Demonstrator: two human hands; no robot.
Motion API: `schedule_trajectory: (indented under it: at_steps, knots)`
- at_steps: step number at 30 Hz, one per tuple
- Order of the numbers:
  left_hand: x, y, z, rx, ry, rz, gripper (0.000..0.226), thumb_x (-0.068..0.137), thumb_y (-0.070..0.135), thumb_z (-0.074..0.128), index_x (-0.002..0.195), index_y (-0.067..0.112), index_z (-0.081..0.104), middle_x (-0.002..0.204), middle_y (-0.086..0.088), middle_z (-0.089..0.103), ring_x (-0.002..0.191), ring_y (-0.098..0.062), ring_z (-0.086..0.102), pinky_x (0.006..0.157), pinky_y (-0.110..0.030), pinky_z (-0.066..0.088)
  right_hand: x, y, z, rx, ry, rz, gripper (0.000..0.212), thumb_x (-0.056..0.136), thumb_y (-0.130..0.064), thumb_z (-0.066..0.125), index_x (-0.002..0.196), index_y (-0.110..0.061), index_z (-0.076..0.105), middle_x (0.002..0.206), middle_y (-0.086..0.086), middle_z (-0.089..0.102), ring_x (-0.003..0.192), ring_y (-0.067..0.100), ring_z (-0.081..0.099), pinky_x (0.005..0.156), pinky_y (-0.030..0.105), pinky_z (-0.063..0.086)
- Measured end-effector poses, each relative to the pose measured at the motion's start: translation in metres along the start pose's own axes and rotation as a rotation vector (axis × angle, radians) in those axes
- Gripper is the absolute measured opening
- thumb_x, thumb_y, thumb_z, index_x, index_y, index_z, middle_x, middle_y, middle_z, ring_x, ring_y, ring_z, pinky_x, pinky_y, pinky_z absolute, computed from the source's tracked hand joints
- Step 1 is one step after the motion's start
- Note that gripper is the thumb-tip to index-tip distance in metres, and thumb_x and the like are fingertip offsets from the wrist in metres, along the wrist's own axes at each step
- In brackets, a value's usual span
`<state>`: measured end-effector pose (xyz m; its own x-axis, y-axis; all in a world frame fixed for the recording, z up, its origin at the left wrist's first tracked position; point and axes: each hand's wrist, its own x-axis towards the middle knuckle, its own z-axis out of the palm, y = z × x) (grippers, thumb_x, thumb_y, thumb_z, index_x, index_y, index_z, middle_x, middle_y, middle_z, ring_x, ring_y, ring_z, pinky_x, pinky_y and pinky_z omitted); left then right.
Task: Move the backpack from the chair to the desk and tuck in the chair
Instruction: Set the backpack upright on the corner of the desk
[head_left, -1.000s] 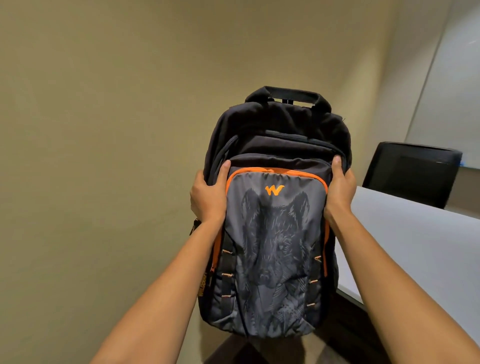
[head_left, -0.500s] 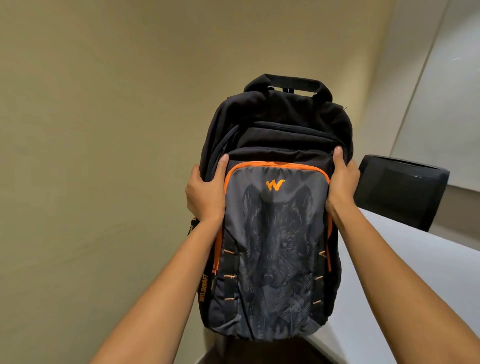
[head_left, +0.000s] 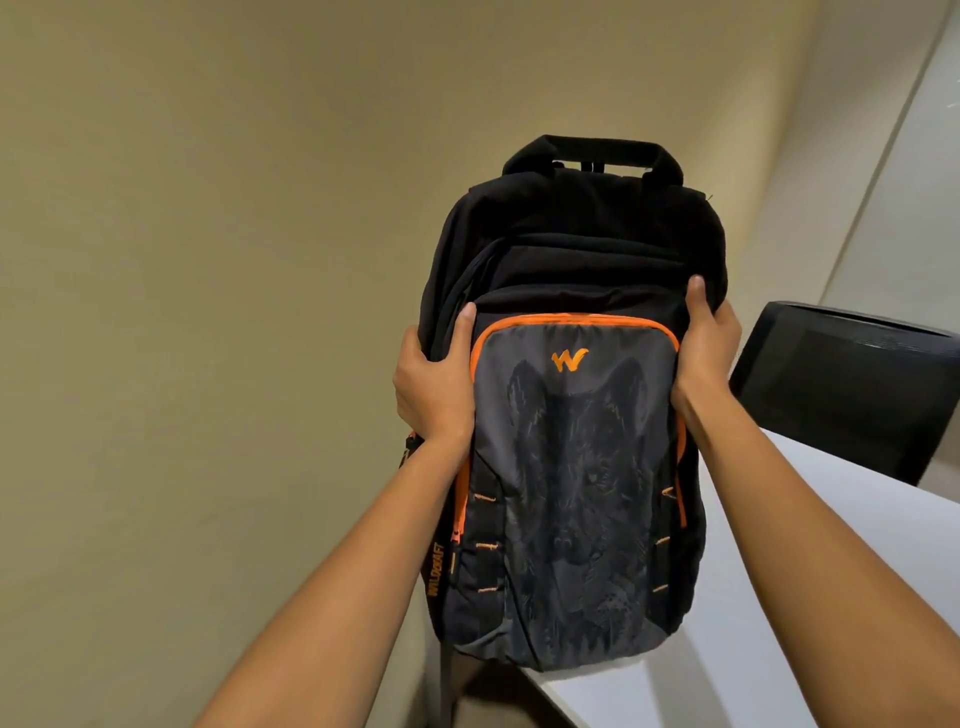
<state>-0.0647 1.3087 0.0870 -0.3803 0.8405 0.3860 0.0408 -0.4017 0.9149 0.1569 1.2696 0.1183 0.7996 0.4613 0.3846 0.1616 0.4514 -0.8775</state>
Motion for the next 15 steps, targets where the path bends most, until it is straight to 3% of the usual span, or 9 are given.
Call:
schedule_trajectory:
  at_steps: [5,10,15]
  knots:
    - [0.017,-0.024,0.028,0.015,0.011,-0.009,0.048,0.074,0.070,0.057,0.080,0.023,0.059,0.079,0.013,0.065,0.072,-0.004,0.061,0.059,-0.023,0.047,0.030,0.030,0.019,0.015,0.014,0.049,0.041,0.093,-0.040,0.054,0.119,-0.009,0.061,0.112,0.004,0.066,0.105,0.020,0.062,0.093,0.032,0.050]
    - [0.025,-0.046,0.048,0.041,0.033,-0.009,0.048,0.075,0.070,0.056,0.079,0.023,0.058,0.077,0.012,0.065,0.071,-0.004,0.060,0.058,-0.022,0.046,0.051,0.056,0.034,0.003,0.000,0.083,0.046,0.093,-0.042,0.054,0.121,-0.007,0.061,0.116,0.009,0.066,0.103,0.020,0.062,0.091,0.032,0.050]
    - [0.030,-0.064,0.064,0.080,0.093,-0.034,0.050,0.073,0.073,0.053,0.078,0.023,0.055,0.077,0.011,0.065,0.071,-0.007,0.061,0.058,-0.024,0.046,0.073,0.082,0.051,0.011,-0.085,0.111,0.031,0.094,-0.038,0.054,0.109,-0.013,0.063,0.107,0.003,0.066,0.104,0.021,0.062,0.094,0.035,0.050]
